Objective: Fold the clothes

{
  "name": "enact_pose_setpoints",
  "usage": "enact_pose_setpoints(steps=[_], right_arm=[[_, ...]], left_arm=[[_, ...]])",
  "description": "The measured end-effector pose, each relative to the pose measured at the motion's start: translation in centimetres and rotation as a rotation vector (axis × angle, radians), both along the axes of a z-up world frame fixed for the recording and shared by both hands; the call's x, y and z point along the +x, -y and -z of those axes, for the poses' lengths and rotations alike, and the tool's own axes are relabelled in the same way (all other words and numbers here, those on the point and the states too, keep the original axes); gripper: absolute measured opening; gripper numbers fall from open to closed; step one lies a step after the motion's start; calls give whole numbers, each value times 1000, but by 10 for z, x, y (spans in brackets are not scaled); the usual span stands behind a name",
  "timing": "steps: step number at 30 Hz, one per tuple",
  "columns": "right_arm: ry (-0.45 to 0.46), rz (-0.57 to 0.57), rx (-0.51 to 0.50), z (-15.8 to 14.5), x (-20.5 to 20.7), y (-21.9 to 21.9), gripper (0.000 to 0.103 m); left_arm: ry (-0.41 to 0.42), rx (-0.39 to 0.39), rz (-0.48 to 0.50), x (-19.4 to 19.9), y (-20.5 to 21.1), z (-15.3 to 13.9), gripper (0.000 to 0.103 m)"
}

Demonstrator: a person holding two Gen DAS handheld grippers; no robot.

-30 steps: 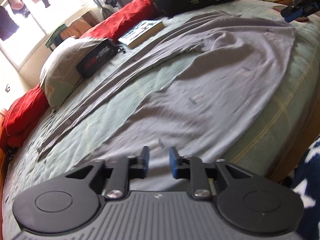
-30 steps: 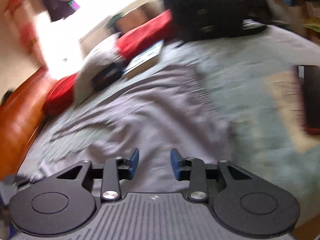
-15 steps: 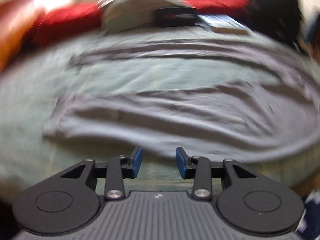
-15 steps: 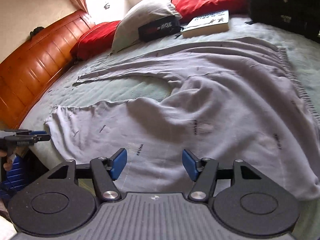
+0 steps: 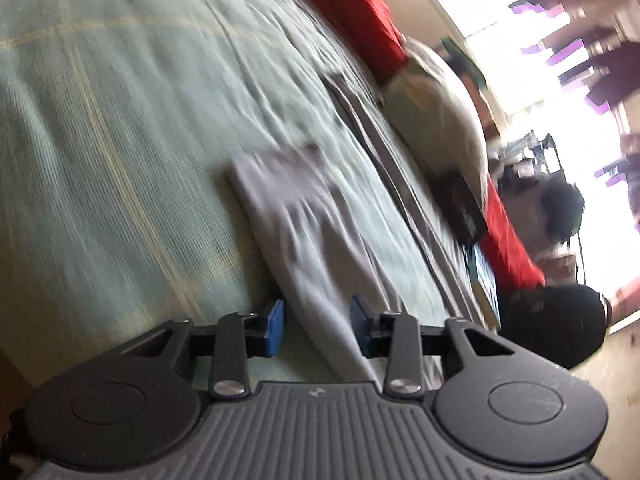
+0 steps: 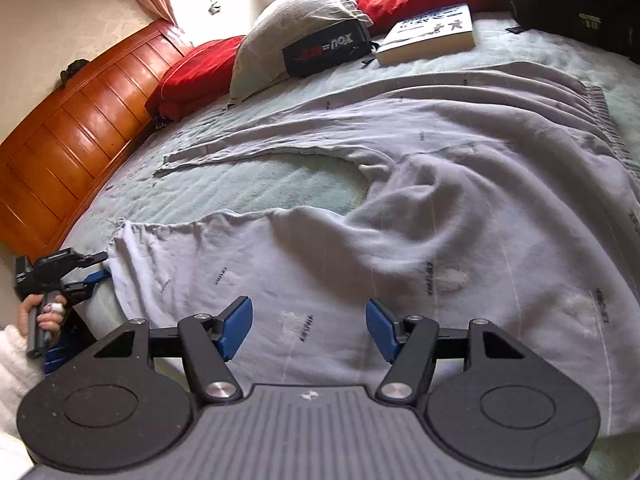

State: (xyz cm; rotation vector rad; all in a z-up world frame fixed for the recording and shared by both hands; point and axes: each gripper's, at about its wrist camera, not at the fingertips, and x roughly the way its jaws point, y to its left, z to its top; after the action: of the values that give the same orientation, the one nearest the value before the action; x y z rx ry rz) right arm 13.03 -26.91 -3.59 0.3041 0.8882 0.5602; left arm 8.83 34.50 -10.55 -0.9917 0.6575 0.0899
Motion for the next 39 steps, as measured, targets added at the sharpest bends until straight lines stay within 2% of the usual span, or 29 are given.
enact_pose_setpoints(steps=[7,11,14,16,19,24,27,34,39], right_arm=[[7,-29,6,-5,8,-16,69],[4,-33,-8,-5,11,-24,69],[3,-33,-21,-7,12,-28,70],[3,-33,-30,-7,13,-30,70],[3,-33,-43,-8,15,-34,70],[9,-30,-57,-11,14,-38,70],[16,-27,-63,-13,13,-39,70],[30,-20,-78,-18,10,-41,70],[40,-16,-88,-21,8,-43,70]], left_arm=[[37,47,-48,36,-22,6,30],[40,61,-34,56,-24,6,30],[44,150,12,58,-13,-1,31],[19,239,19,59,-4,-5,18],[-18,346,25,58,6,-16,9],[-64,505,9,47,6,-39,3],[-67,478,-20,35,-6,-45,3],[-97,526,-51,10,-18,-50,3],[-126,523,-84,4,-35,-52,3]])
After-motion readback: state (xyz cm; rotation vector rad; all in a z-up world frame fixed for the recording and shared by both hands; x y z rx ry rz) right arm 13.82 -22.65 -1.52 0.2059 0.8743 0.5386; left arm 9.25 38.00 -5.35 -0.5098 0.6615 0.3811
